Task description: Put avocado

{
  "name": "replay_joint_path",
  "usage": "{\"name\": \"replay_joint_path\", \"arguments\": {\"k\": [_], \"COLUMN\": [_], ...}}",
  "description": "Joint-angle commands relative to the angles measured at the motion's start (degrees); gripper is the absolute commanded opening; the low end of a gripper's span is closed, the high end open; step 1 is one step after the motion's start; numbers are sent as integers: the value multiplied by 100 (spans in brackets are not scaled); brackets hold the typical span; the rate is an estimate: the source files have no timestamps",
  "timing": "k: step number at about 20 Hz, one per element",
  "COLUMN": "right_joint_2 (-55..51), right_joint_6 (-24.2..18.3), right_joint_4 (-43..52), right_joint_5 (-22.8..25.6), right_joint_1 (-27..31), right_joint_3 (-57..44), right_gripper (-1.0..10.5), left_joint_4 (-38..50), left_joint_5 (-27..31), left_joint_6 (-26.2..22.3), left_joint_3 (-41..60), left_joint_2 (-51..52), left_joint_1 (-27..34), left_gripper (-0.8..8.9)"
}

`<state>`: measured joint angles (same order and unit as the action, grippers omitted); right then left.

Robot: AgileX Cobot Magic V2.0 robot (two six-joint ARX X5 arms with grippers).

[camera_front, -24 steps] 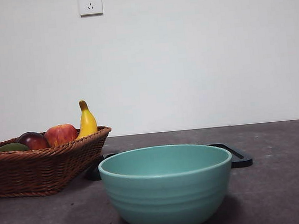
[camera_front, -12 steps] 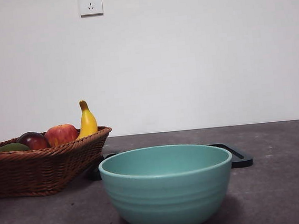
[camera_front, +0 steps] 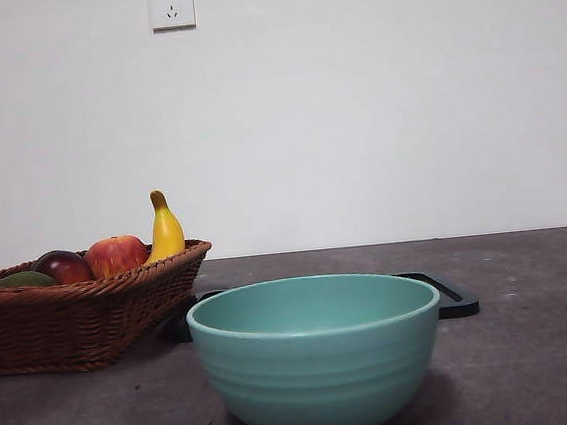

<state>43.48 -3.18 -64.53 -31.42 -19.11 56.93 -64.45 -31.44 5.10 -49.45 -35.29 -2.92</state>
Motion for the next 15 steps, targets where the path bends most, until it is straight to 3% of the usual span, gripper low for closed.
{"name": "replay_joint_path", "arguments": {"k": [1, 15], "right_joint_2": [28, 28], "right_joint_6": [4, 22], "right_joint_4": [42, 103], "right_joint_5": [-7, -7], "right_joint_1": [-26, -26], "right_joint_3": [105, 105], "right_gripper": [429, 429], "left_joint_4": [341, 1696], "left_joint_5": [120, 2592], "left_joint_6": [52, -37], "left_joint_3": [-131, -1191], "left_joint_2": [-302, -3906], "left_joint_1": [-17, -1040], "left_gripper": [409, 405]}}
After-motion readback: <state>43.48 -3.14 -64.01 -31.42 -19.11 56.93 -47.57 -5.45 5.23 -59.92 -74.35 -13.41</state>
